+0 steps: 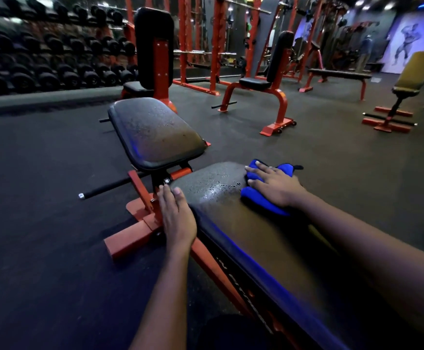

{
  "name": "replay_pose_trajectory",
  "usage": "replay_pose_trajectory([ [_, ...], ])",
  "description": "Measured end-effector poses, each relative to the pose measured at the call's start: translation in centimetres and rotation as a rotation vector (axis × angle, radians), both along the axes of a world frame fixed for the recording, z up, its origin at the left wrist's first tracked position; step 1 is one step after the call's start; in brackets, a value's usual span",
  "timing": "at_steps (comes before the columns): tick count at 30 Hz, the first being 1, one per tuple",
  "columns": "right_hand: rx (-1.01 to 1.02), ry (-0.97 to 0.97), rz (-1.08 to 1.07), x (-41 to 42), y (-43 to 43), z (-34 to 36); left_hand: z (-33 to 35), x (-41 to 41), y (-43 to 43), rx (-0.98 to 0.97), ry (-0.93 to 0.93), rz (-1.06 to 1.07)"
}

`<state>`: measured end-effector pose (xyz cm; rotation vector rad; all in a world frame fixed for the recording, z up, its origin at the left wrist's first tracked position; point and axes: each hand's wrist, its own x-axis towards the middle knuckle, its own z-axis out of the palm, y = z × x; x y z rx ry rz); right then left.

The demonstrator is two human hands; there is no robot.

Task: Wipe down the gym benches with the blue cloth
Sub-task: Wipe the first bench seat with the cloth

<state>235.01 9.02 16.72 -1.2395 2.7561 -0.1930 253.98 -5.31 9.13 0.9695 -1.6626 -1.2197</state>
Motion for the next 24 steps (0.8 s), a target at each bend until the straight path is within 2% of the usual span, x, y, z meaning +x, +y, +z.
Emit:
replay_pose_trajectory([
  [6, 0.080, 0.027, 0.195, -3.9, -8.1, -0.6, -0.9, -1.1, 0.3, 0.026, 0.125, 0.067],
  [9, 0.120, 0.070, 0.307, -1.7, -9.5, 0.7, -1.0, -1.3, 0.1, 0.020, 0.114, 0.095],
  [14, -0.017, 0.021, 0.511, 2.1, -4.7, 0.5, -0.9, -1.6, 0.5, 0.034, 0.192, 0.110],
  [18, -0.035, 0.061, 0.673, 4.6, 2.4, -0.1, -1.2, -1.5, 0.2, 0.037, 0.191, 0.096],
  [20, -0.026, 0.073, 0.665, 5.5, 4.2, 0.1, -1.2, -1.5, 0.2, 0.039, 0.192, 0.101],
  [24, -0.032, 0.043, 0.463, 4.6, 1.2, -0.1, -1.1, -1.3, 0.2, 0.054, 0.156, 0.072],
])
